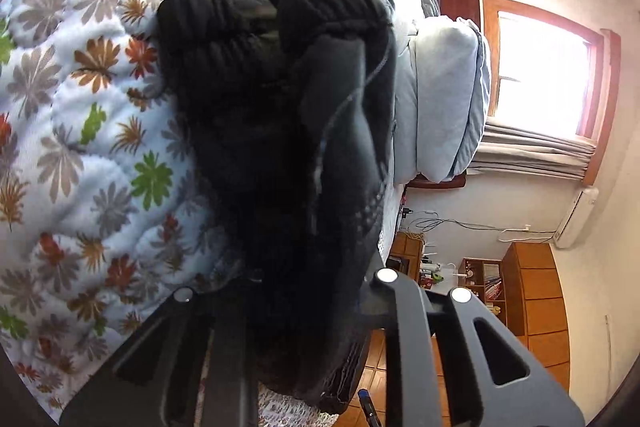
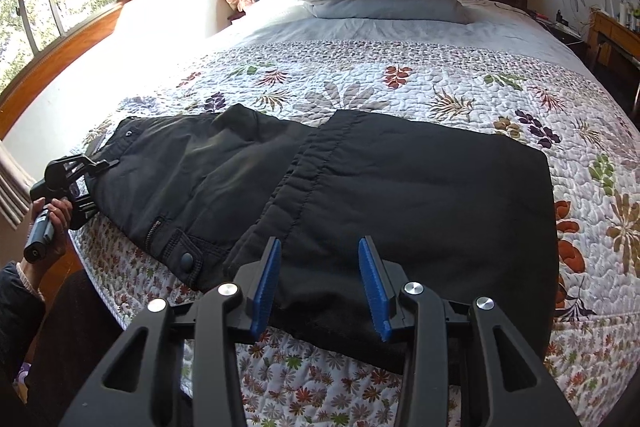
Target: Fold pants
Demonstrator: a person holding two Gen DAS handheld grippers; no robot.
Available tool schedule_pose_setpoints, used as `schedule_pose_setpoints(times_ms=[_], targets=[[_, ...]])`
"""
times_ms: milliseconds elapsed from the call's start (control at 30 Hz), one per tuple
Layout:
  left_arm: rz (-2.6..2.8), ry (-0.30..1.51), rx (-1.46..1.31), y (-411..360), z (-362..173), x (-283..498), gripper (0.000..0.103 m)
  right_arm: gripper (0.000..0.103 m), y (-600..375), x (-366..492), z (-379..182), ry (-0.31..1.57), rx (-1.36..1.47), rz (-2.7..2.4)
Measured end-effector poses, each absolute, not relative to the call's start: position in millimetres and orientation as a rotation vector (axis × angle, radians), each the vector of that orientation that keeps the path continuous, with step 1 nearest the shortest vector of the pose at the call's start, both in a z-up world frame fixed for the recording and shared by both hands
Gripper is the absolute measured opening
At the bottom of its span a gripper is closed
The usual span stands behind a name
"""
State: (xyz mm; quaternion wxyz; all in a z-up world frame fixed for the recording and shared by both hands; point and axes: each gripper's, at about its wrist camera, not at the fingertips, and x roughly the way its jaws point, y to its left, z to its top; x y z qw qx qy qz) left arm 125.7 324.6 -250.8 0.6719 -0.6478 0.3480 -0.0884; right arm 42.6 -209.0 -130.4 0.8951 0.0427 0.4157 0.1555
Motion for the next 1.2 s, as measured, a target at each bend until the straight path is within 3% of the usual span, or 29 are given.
schedule_pose_setpoints(times_ms=[367, 733, 1200], targets=[[-0.245, 0.727, -1.145, 292.7, -177.9, 137.0, 0.017, 0.044, -225.7, 38.8, -135.6, 0.853, 0.126, 0.294], [-0.378, 0.723, -0.731, 189.5, -95.3, 149.2, 0.026, 0.044, -253.8, 33.4, -134.1, 0.824, 0.187, 0.257], [-0.492, 0.847, -0.314, 60.0, -87.2, 166.2, 0.032, 0.044, -287.9, 31.8, -131.2, 0.778, 0.307, 0.241]])
